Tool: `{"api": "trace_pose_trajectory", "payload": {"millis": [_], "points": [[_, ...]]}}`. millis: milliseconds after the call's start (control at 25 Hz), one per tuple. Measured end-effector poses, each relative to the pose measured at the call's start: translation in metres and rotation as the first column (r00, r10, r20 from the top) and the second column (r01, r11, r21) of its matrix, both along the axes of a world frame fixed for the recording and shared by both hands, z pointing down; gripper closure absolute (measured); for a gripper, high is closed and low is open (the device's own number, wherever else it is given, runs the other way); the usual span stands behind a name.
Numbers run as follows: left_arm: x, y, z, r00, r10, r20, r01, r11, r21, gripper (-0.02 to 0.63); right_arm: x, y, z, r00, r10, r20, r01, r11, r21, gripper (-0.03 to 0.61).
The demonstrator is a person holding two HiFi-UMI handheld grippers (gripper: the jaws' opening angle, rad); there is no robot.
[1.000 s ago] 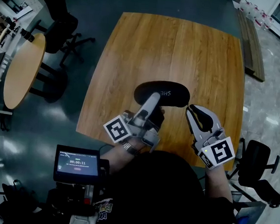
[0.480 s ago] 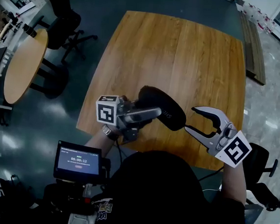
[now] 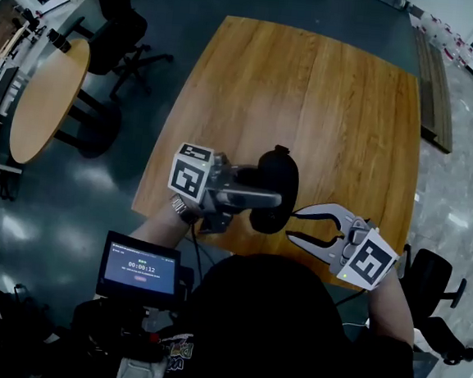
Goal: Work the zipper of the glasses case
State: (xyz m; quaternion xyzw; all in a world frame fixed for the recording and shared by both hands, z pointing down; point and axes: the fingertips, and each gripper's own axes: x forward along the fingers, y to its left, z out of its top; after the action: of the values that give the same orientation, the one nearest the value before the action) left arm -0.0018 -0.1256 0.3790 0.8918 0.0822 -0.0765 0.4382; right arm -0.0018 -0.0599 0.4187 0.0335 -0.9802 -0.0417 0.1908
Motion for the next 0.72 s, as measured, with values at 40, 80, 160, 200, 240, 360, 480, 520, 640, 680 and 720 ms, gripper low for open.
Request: {"api": "trace_pose_trajectory", "payload": {"millis": [40,80,160,200,240,360,480,520,640,680,720], "points": [[0.000,0.003,0.002,1.000,0.024,-0.003,-0.024,1.000,-0.016,0.354,-0.003,0.006,0.002,1.000,-0.028,-0.003,0.028,1.000,-0.009,0.449],[0.000,0.006,0.003,0.999,0.054,-0.010,-0.054,0.998,-0.035,0.354,-0.005,0.012,0.002,0.998,-0.063,-0.007,0.062,0.998,-0.018,0.449],[0.001,0.014,0.004,0.993,0.116,-0.033,-0.118,0.991,-0.070,0.354,-0.002,0.020,-0.008,0.994,-0.109,0.022,0.110,0.993,-0.051,0.439],[0.002,0.019,0.004,0.988,0.149,-0.038,-0.152,0.985,-0.082,0.354,0.002,0.019,-0.022,0.993,-0.088,0.076,0.094,0.991,-0.090,0.434],[0.003,0.024,0.005,0.982,0.187,-0.033,-0.189,0.978,-0.087,0.354,0.007,0.013,-0.038,0.990,-0.037,0.134,0.056,0.988,-0.141,0.428],[0.007,0.049,0.009,0.937,0.347,0.030,-0.343,0.935,-0.088,0.354,0.022,-0.007,-0.062,0.997,-0.059,0.040,0.062,0.993,-0.097,0.383],[0.017,0.074,0.015,0.859,0.497,0.120,-0.489,0.867,-0.095,0.354,0.020,-0.007,-0.049,0.926,-0.227,-0.302,0.257,0.964,0.065,0.302],[0.020,0.080,0.017,0.836,0.529,0.147,-0.520,0.849,-0.097,0.354,0.017,-0.005,-0.043,0.888,-0.260,-0.378,0.311,0.947,0.078,0.271],[0.029,0.093,0.025,0.785,0.590,0.190,-0.581,0.807,-0.106,0.353,0.007,0.008,-0.028,0.812,-0.358,-0.461,0.419,0.908,0.033,0.243],[0.031,0.097,0.028,0.772,0.605,0.195,-0.596,0.796,-0.110,0.353,0.004,0.013,-0.022,0.793,-0.387,-0.470,0.445,0.895,0.015,0.243],[0.033,0.100,0.030,0.760,0.618,0.200,-0.608,0.785,-0.114,0.353,0.001,0.018,-0.017,0.773,-0.414,-0.481,0.471,0.882,-0.002,0.242]]}}
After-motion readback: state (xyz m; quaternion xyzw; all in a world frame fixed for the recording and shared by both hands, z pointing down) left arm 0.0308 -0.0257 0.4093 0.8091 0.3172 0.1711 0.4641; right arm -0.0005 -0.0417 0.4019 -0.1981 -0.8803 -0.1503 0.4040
